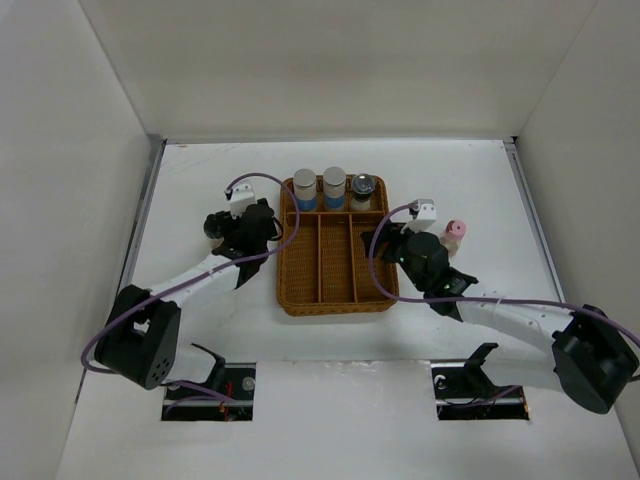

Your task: Organize the condiment bottles

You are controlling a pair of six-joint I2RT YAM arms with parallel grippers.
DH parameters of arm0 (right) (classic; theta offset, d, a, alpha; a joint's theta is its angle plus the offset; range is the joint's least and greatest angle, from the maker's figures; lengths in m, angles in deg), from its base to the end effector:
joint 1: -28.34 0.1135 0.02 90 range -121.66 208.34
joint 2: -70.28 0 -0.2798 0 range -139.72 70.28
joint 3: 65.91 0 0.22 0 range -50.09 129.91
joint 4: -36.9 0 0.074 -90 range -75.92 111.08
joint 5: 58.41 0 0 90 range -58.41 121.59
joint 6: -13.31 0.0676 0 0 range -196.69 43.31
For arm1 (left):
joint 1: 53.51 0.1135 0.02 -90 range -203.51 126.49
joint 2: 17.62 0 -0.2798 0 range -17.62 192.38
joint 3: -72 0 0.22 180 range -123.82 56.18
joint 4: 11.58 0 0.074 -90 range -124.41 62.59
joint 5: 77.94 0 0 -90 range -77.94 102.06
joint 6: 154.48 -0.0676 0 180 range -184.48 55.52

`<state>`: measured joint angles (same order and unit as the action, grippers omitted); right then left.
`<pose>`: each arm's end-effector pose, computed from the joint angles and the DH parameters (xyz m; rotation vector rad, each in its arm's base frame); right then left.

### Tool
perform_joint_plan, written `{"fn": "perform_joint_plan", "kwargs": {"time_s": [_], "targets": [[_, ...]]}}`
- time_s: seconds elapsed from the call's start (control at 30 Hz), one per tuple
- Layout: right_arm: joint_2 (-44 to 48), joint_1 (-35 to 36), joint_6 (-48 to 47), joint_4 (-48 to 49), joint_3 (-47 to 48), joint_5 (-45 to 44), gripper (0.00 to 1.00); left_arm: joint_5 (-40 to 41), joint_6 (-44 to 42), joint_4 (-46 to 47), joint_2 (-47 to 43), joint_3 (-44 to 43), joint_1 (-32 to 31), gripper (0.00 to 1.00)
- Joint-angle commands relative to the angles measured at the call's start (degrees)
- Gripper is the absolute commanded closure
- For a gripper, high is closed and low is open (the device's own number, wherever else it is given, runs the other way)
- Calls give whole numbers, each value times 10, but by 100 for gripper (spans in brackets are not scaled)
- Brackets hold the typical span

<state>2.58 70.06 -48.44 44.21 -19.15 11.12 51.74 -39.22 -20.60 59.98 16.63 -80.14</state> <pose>0.2044 0.1506 0.2614 0.0430 1.8268 0.5482 0.2619 -0.0830 0.2382 -0.3717 1.9495 0.1520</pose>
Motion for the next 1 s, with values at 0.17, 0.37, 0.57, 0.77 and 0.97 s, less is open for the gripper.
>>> {"fn": "perform_joint_plan", "kwargs": {"time_s": [0.17, 0.37, 0.57, 0.77, 0.97], "targets": [[25, 6, -6, 32, 6, 3, 23, -1, 0, 26, 11, -23, 6, 30], [33, 6, -5, 29, 4, 5, 23, -2, 3, 30, 17, -27, 8, 36], [43, 3, 0, 26, 0, 7, 23, -2, 7, 27, 28, -31, 8, 44], [49, -3, 4, 24, -4, 7, 23, 9, 8, 23, -9, -26, 3, 62], [41, -4, 10, 29, -4, 10, 23, 12, -6, -14, -110, -54, -14, 63]]}}
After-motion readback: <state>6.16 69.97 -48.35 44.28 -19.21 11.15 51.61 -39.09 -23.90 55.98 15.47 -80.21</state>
